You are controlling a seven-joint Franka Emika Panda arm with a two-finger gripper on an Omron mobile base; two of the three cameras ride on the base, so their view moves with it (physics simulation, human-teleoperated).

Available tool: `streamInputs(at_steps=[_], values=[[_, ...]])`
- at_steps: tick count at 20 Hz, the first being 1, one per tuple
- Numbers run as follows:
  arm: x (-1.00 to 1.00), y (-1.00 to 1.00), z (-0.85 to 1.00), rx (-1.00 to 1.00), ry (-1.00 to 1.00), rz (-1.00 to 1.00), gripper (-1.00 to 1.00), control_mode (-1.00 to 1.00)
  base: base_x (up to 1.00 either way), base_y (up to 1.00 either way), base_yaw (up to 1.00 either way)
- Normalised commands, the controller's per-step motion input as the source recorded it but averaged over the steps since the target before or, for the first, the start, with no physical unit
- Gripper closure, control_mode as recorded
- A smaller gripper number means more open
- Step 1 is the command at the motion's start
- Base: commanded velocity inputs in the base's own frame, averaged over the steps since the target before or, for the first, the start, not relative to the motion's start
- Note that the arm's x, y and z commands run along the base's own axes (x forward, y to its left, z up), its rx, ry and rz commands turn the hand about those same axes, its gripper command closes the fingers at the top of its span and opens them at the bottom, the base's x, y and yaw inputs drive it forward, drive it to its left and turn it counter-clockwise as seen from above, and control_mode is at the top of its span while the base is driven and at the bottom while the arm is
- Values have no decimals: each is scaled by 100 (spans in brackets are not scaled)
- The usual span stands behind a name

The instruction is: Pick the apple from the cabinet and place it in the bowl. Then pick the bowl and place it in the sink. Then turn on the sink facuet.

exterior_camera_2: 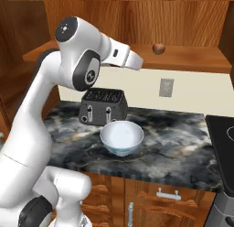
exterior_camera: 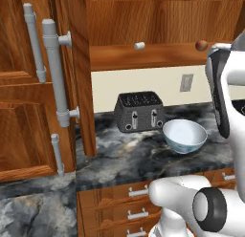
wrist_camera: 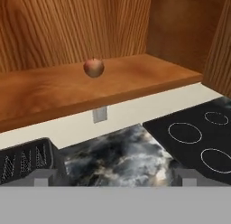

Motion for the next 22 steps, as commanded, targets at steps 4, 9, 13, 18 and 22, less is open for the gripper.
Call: streamInputs(at_steps=[4,9,13,18,22], values=[[88,-24,0,0,0,-4,-100,-100,0,0,0],[81,-5,-16,1,0,0,-100,-100,0,0,0],[69,-21,0,4,0,2,-100,-100,0,0,0],[71,-29,-1,3,0,3,-100,-100,0,0,0],[67,-17,-10,1,0,3,-100,-100,0,0,0]])
